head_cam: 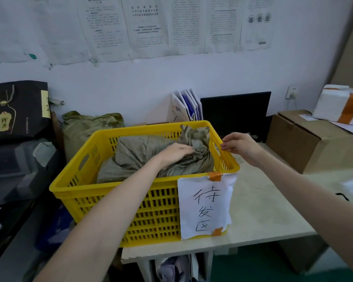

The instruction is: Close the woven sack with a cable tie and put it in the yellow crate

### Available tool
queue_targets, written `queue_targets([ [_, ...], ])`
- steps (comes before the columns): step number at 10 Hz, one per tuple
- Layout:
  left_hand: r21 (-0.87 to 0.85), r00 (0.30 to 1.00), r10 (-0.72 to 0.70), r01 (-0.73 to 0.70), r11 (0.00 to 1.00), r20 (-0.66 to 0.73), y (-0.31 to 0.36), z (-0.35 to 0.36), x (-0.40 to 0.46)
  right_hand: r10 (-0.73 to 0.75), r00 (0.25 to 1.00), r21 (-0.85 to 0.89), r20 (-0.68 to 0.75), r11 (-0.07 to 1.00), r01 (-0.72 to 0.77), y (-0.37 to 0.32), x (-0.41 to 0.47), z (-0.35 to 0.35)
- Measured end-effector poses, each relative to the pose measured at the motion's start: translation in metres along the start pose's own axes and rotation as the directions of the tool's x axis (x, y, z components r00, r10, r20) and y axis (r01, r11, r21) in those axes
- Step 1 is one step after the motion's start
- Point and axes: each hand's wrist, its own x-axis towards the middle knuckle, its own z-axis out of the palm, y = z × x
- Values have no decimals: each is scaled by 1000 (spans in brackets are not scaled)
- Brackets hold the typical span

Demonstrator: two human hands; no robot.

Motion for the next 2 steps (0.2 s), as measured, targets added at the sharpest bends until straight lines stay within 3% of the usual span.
queue_targets([
  [1, 89, 982, 82, -68, 994, -170, 4, -19, -18, -19, 1000, -13, -1, 1000, 19, -5, -1, -3],
  [2, -35, 966, 96, -108, 994, -240, 3, -35, -29, -69, 997, -12, -45, 998, 68, -13, -6, -7],
])
